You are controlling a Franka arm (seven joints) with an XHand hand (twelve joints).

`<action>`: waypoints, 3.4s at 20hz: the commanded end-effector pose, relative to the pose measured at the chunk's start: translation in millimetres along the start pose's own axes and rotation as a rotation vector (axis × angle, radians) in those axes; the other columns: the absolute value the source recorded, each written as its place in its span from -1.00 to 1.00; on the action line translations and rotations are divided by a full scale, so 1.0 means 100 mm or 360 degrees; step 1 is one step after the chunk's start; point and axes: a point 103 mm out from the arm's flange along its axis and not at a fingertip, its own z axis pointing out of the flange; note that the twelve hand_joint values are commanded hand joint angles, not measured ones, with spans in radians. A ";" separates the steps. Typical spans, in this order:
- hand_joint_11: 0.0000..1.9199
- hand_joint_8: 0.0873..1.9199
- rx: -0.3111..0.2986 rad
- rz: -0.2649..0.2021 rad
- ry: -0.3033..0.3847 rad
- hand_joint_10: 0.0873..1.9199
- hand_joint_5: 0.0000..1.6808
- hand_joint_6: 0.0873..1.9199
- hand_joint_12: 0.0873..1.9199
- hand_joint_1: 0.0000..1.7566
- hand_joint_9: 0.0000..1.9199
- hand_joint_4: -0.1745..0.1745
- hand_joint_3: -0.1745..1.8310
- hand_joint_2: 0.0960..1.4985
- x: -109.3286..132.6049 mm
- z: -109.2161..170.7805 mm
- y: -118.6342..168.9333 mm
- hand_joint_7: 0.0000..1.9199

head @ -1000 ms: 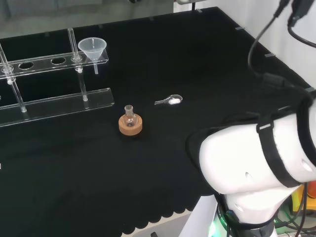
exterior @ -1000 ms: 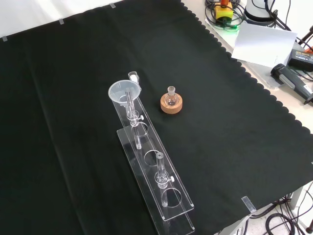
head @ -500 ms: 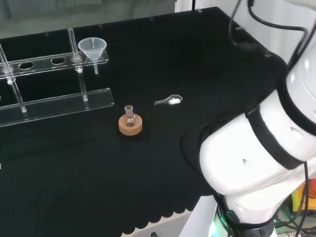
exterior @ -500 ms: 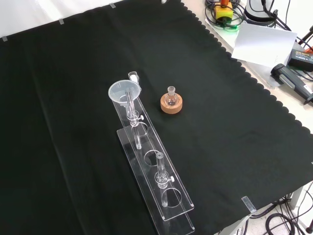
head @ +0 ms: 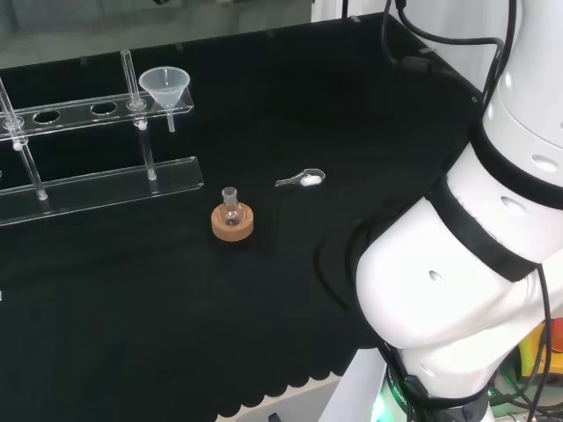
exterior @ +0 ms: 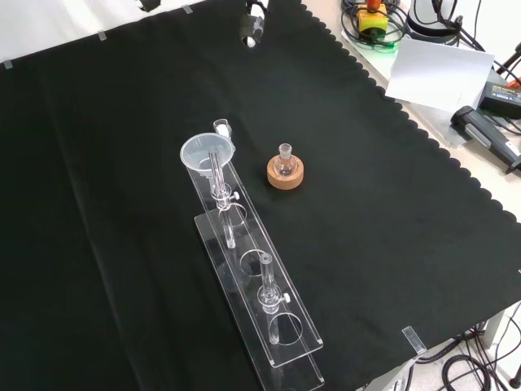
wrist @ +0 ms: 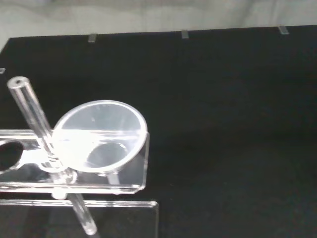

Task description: Pick up the funnel from the transparent funnel stand.

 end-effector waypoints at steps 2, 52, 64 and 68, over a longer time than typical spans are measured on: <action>-1.00 -1.00 -0.0030 -0.0023 0.0060 -1.00 -1.00 -1.00 -1.00 -0.56 -1.00 -0.06 -0.75 -0.23 0.14 0.05 -0.04 -1.00; -1.00 -1.00 0.0194 -0.0131 0.0295 -1.00 -1.00 -1.00 -1.00 -0.57 -1.00 -0.16 -0.77 -0.20 0.39 1.28 0.54 -1.00; -1.00 -1.00 0.0260 -0.0153 0.0342 -1.00 -1.00 -1.00 -1.00 -0.56 -1.00 -0.22 -0.77 -0.19 0.48 1.50 0.58 -1.00; -1.00 -1.00 0.0283 -0.0148 0.0357 -1.00 -1.00 -1.00 -1.00 -0.56 -1.00 -0.24 -0.77 -0.19 0.49 1.58 0.57 -1.00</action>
